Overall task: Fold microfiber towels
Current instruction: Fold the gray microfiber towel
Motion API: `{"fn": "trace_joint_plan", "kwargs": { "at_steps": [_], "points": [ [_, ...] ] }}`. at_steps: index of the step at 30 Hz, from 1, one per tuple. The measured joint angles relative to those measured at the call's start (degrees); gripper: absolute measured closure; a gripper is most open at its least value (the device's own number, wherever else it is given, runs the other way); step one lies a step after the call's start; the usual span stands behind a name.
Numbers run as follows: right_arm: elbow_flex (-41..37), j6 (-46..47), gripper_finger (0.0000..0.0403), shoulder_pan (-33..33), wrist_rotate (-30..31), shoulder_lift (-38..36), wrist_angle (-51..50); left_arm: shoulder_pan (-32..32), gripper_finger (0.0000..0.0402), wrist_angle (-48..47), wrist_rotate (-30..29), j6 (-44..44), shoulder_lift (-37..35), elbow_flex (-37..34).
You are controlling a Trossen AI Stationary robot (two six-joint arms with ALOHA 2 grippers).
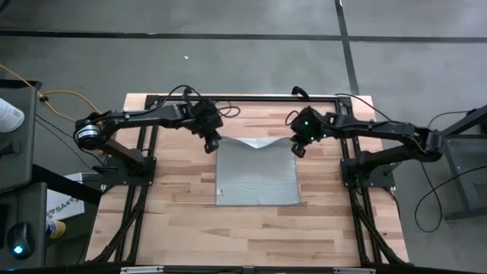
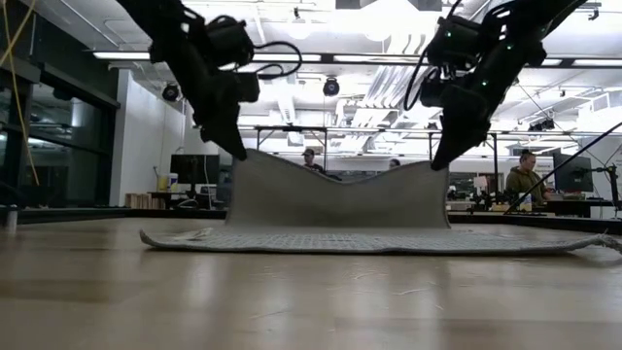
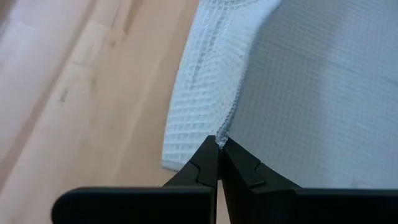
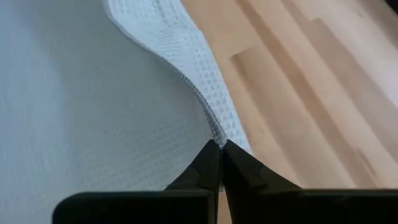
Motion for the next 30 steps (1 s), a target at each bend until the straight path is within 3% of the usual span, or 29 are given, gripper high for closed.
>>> {"fn": "trace_joint_plan", "kwargs": {
  "at_steps": [13, 20, 30],
  "points": [
    [0.0, 11.33, 0.0399, 15.94, 9.23, -2.49, -9.71, -11.77, 0.0401, -4.28, -5.68, -5.18, -0.84, 0.0],
    [0.0, 16.97, 0.0399, 24.22, 11.17, -3.78, -12.31, -17.58, 0.0401, -4.63, -7.46, -9.03, -0.84, 0.0],
    [0.0, 21.73, 0.0399, 33.43, 14.81, -3.78, -12.21, -27.64, 0.0401, -4.02, -17.59, -15.15, -0.84, -1.81]
  ]
}}
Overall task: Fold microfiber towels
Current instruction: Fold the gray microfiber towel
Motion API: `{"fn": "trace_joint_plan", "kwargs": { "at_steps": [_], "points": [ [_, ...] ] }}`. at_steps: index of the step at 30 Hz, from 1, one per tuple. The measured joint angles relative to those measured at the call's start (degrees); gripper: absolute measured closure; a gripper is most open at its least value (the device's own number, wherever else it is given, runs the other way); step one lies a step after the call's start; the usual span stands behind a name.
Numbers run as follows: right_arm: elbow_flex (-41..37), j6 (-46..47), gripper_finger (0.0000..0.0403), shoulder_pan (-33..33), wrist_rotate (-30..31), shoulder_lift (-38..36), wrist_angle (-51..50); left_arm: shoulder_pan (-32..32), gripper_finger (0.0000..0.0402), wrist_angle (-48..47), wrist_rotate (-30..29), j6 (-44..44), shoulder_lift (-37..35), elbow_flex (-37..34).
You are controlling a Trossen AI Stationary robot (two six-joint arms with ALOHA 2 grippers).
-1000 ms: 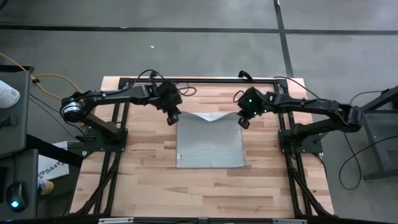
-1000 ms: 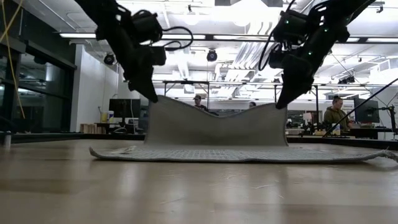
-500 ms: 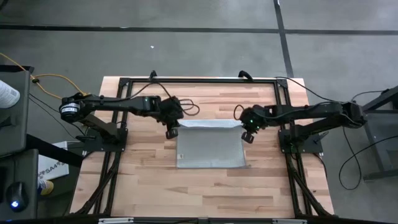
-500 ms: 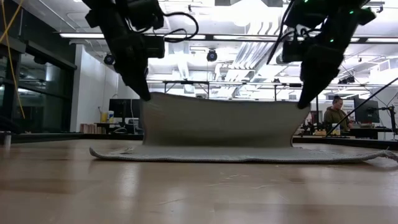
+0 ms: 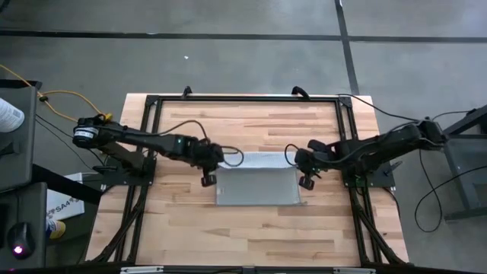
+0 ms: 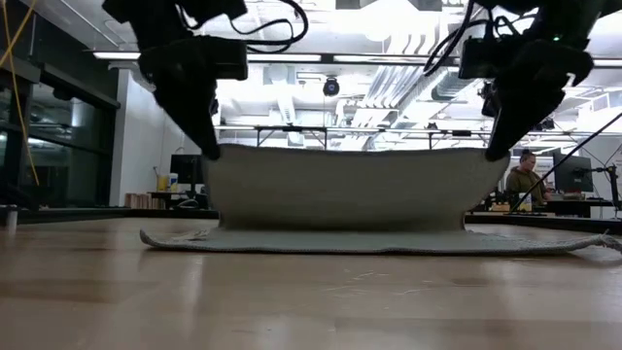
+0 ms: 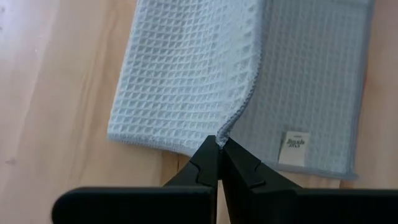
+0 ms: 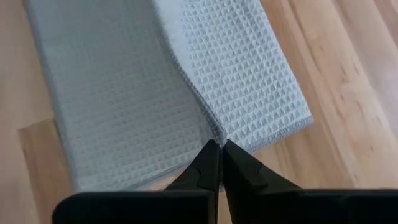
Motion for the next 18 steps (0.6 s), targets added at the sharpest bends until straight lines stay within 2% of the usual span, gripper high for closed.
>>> {"fn": "trace_joint_plan", "kwargs": {
  "at_steps": [4, 18],
  "points": [
    [0.0, 1.69, 0.0399, 2.44, 0.16, 0.13, 0.27, -2.82, 0.0401, 0.46, -2.57, -2.96, 0.0, -1.22],
    [0.0, 5.46, 0.0399, 9.38, -0.2, 5.98, 5.2, -7.04, 0.0401, 2.92, -3.21, -6.69, 0.02, -2.06]
  ]
}}
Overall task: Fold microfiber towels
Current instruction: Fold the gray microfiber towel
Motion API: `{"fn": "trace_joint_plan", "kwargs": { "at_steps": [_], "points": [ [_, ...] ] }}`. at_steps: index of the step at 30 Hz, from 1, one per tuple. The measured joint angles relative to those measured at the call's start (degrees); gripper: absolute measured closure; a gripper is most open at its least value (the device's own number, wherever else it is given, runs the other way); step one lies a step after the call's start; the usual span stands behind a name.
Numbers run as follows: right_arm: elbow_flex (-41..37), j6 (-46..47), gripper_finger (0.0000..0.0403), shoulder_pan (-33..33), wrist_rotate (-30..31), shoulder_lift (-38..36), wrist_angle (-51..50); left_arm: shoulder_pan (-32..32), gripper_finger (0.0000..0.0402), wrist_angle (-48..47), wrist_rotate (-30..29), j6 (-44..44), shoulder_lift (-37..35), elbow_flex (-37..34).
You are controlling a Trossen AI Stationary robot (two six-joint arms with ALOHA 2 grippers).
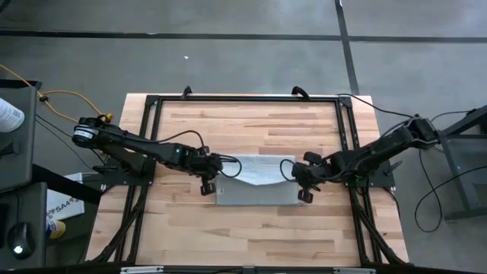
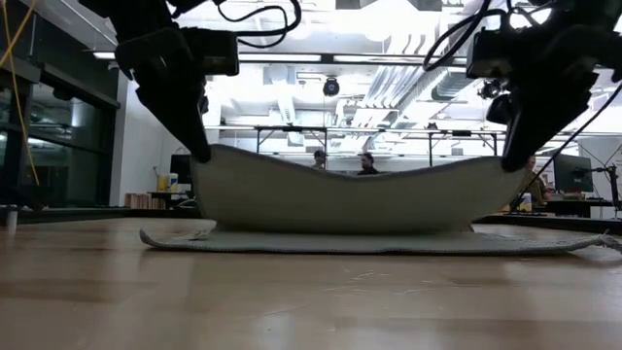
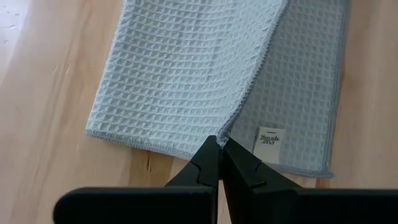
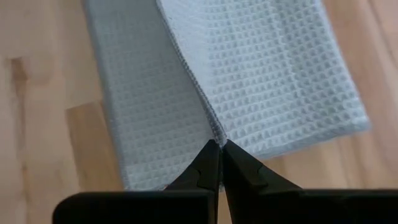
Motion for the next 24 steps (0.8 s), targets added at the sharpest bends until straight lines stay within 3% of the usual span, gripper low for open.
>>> {"fn": "trace_joint_plan", "kwargs": {
  "at_steps": [16, 24],
  "points": [
    [0.0, 6.22, 0.0399, 6.91, 0.45, 0.99, 2.62, -4.44, 0.0401, 4.82, 0.05, -2.4, 6.35, 0.0],
    [0.0, 6.85, 0.0399, 7.36, -0.01, 4.32, 3.47, -6.6, 0.0401, 6.71, 0.19, -3.28, 6.69, 0.0]
  ]
}}
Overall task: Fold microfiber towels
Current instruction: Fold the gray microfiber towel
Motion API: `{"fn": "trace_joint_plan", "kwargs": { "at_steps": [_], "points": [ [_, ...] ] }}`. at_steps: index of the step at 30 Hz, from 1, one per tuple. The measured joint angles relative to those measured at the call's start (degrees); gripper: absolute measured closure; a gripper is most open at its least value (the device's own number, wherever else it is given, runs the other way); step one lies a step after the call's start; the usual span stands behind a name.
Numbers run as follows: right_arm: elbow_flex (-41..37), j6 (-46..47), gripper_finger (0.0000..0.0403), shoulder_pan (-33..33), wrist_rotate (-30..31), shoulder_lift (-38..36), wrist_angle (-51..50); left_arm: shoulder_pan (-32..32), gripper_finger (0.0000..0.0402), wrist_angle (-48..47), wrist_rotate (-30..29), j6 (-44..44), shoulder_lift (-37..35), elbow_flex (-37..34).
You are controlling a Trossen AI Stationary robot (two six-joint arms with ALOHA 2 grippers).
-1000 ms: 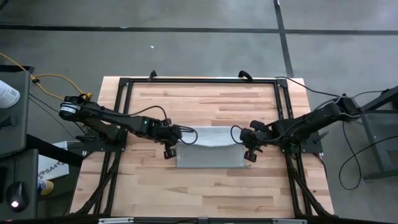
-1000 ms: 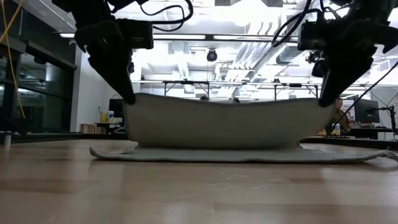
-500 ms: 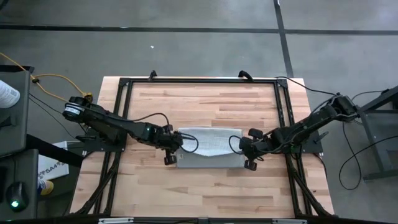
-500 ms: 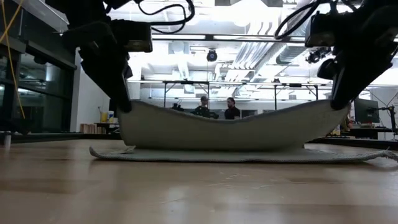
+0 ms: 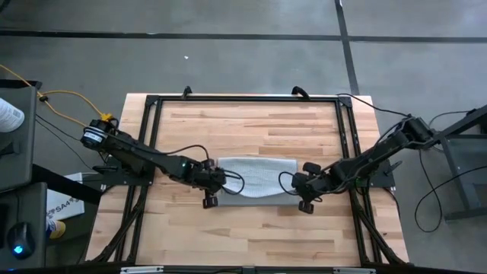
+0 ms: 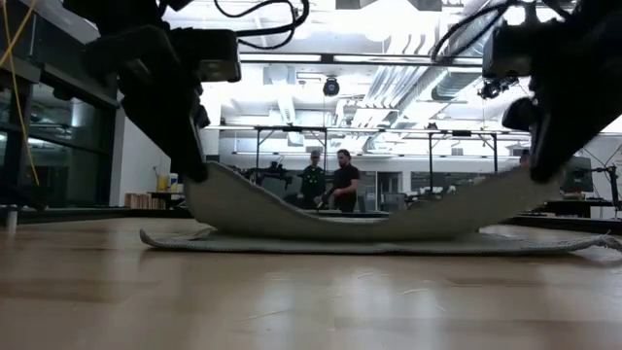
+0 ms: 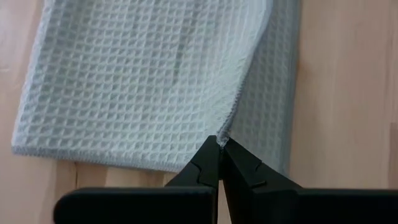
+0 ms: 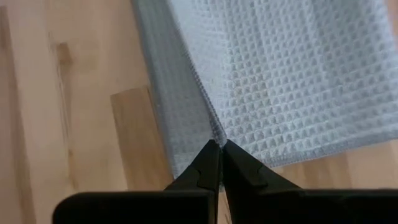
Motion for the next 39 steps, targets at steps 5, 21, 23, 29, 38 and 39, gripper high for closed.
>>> {"fn": "trace_joint_plan", "kwargs": {
  "at_steps": [5, 21, 23, 29, 38, 39],
  "points": [
    [0.0, -0.27, 0.0399, 0.0, -1.0, 3.29, 0.86, -0.37, 0.0401, -0.1, 0.05, -0.91, 0.0, 0.0],
    [-0.02, -0.82, 0.0399, 0.65, -1.93, 5.96, 1.08, -0.37, 0.0401, -0.16, 1.36, -1.94, 0.0, 0.0],
    [-0.02, -0.48, 0.0399, 1.14, -1.96, 5.96, 1.33, -0.37, 0.0401, -0.15, 1.3, -1.95, 0.0, 0.0],
    [-0.02, -0.27, 0.0399, 3.85, 0.56, 5.96, 2.4, -4.24, 0.0401, 0.41, -5.41, -0.43, 2.95, 0.0],
    [-0.02, -0.25, 0.0399, 4.76, 2.16, 5.96, 2.97, -10.08, 0.0401, 2.02, -14.96, 0.04, 6.43, 0.0],
    [-0.02, -0.25, 0.0399, 4.76, 2.16, 5.96, 2.99, -10.51, 0.0401, 2.62, -15.04, 0.04, 6.43, 0.0]
  ]
}}
